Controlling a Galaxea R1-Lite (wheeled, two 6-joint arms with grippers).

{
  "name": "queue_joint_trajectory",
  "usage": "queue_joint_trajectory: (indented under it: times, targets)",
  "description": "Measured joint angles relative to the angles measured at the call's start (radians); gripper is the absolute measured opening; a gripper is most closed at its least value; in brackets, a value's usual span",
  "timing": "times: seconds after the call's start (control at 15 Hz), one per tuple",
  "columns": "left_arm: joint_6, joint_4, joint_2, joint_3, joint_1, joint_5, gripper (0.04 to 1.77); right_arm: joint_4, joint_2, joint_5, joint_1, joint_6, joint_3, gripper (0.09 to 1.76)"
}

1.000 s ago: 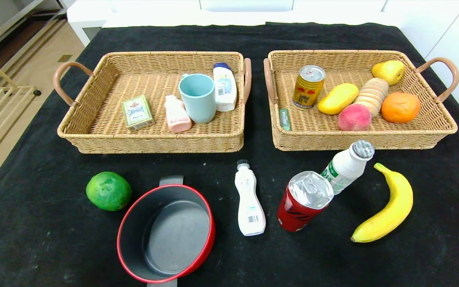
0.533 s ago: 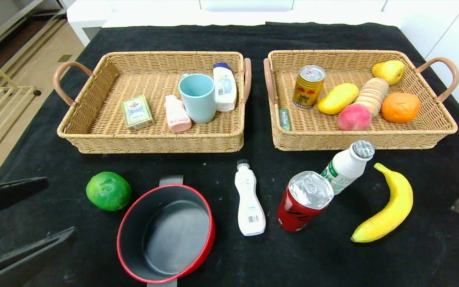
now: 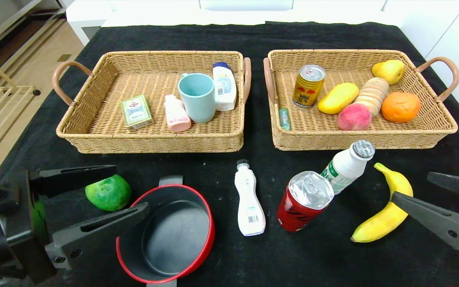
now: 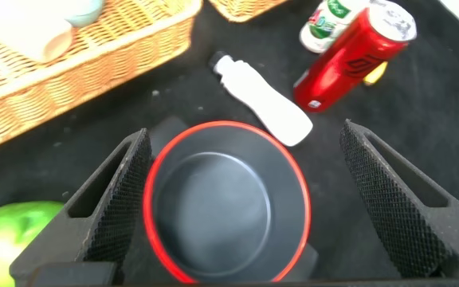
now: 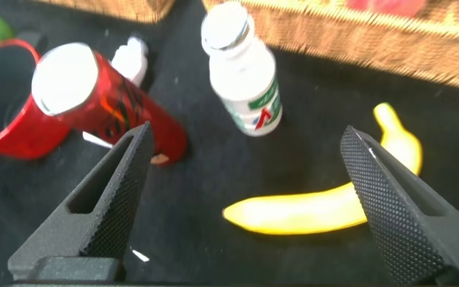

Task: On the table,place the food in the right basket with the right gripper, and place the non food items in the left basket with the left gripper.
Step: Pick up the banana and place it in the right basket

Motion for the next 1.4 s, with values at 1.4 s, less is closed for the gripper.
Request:
queue_joint_trajectory:
  times: [1.4]
  targets:
    - [0.005, -0.002, -0.032, -0.004, -0.009, 0.064, 1.72, 0.631, 0.234, -0.371, -0.06, 0.468, -0.38, 1.71]
